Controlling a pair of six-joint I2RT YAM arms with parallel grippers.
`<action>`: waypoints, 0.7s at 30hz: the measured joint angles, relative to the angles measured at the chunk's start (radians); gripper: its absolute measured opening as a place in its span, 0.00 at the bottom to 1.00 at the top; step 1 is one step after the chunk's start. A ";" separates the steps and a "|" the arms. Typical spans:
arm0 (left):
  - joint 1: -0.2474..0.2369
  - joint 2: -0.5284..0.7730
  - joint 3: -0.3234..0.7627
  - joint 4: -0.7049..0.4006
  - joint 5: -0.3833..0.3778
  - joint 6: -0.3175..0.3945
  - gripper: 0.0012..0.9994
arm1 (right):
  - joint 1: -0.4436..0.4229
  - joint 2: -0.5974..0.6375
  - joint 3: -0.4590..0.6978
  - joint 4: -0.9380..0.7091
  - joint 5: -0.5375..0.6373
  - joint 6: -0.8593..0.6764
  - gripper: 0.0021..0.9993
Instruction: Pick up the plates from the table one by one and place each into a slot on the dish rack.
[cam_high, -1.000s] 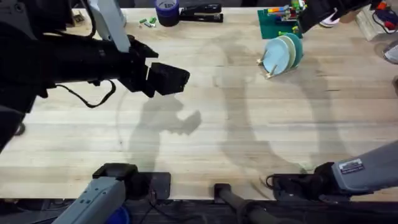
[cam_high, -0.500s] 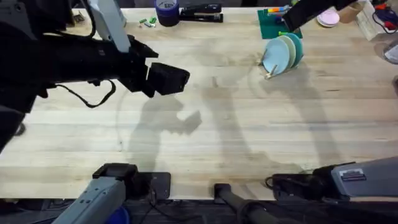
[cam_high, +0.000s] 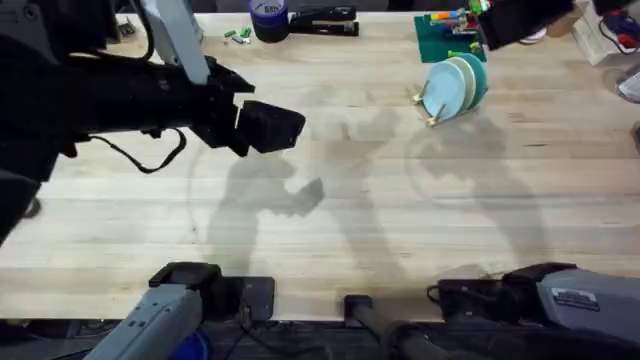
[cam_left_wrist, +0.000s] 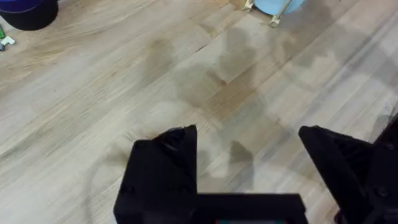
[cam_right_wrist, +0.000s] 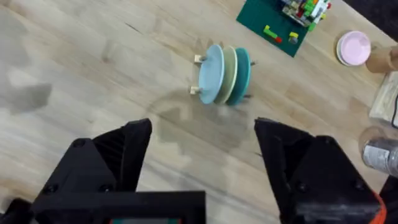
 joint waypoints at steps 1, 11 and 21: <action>0.000 0.000 0.000 0.000 0.000 0.000 0.99 | 0.000 -0.018 -0.016 0.000 0.000 0.001 1.00; 0.000 0.000 0.000 0.000 0.000 0.000 1.00 | 0.000 -0.206 -0.298 0.064 0.000 0.034 1.00; 0.000 0.000 0.000 0.000 0.000 0.000 1.00 | 0.000 -0.395 -0.411 0.090 0.000 0.074 1.00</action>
